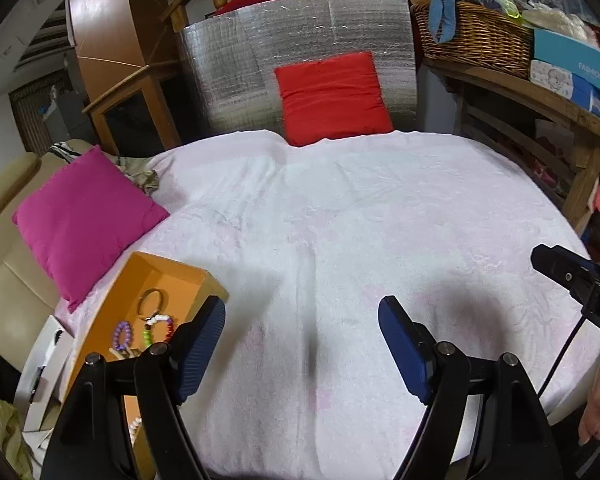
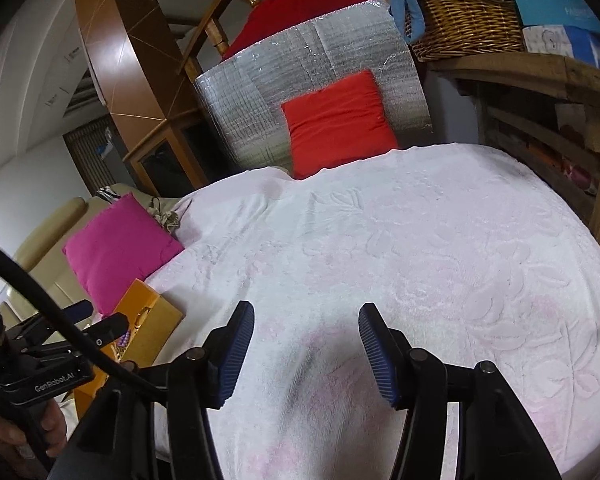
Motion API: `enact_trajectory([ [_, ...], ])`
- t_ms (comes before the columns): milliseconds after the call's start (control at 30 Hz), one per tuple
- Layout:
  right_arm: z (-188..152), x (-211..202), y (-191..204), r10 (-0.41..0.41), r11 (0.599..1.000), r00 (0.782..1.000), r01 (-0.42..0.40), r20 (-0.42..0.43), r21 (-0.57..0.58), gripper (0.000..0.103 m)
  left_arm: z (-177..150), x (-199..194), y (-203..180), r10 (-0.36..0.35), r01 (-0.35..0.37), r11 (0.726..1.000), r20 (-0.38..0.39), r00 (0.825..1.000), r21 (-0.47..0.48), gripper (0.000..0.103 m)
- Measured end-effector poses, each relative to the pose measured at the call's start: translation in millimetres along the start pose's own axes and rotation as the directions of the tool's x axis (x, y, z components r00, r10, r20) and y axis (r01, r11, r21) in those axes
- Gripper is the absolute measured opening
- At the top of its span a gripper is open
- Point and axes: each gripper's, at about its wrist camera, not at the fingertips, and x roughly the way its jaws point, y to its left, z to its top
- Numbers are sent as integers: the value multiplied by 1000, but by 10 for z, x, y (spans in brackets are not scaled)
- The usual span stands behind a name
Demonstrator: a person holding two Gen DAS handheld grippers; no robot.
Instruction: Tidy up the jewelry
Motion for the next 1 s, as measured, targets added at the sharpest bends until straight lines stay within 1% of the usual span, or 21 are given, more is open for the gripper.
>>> enact_trajectory([
  [67, -11, 1, 27, -15, 1000, 1000, 15, 4, -10, 60, -10, -24, -13, 38, -38, 999, 13, 999, 7, 85],
  [133, -16, 0, 45, -34, 999, 999, 34, 10, -23, 62, -10, -49, -12, 47, -47, 999, 22, 999, 6, 86],
  [433, -5, -31, 75, -67, 997, 997, 68, 33, -35, 63, -7, -88, 42, 54, -53, 998, 27, 998, -22, 86],
  [733, -1, -23, 60, -89, 995, 996, 90, 31, -34, 63, -43, -45, 96, 43, -42, 997, 15, 999, -64, 87],
  [1000, -3, -43, -12, -107, 994, 994, 108, 28, -26, 64, -56, 1, 121, 47, -47, 995, 9, 999, -85, 87],
])
